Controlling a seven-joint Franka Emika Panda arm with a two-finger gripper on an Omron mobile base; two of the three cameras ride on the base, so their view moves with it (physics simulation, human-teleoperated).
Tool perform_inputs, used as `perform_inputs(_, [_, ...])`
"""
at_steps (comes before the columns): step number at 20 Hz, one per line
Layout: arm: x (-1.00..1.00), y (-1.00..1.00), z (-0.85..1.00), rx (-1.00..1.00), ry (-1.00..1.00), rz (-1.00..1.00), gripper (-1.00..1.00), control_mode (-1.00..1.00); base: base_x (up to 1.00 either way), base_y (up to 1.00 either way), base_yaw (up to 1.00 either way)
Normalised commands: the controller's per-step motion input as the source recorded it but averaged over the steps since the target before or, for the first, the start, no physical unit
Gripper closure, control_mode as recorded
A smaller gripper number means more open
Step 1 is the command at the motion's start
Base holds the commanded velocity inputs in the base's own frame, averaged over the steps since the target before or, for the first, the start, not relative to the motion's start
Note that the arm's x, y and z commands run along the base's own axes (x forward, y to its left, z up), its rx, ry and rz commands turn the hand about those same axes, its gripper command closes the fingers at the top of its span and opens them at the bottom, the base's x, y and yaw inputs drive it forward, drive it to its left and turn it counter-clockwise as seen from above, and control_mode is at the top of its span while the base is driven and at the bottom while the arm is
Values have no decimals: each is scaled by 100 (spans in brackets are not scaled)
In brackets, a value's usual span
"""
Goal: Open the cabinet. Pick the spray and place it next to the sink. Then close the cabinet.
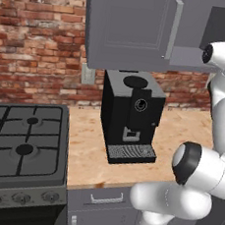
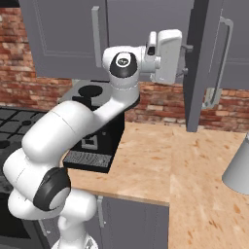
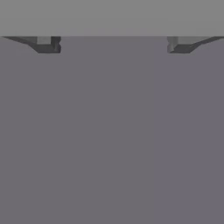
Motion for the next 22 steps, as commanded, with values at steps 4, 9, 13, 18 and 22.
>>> perform_inputs(4, [-16,10,3,19,-20,1,-100,-100,0,0,0])
perform_inputs(9, [-27,36,-4,22,-17,5,-100,-100,0,0,0])
perform_inputs(13, [-13,75,-18,21,-17,9,-100,-100,0,0,0])
perform_inputs(18, [-15,87,-1,15,-17,13,-100,-100,0,0,0])
perform_inputs(22, [-30,78,0,16,-16,17,-100,-100,0,0,0])
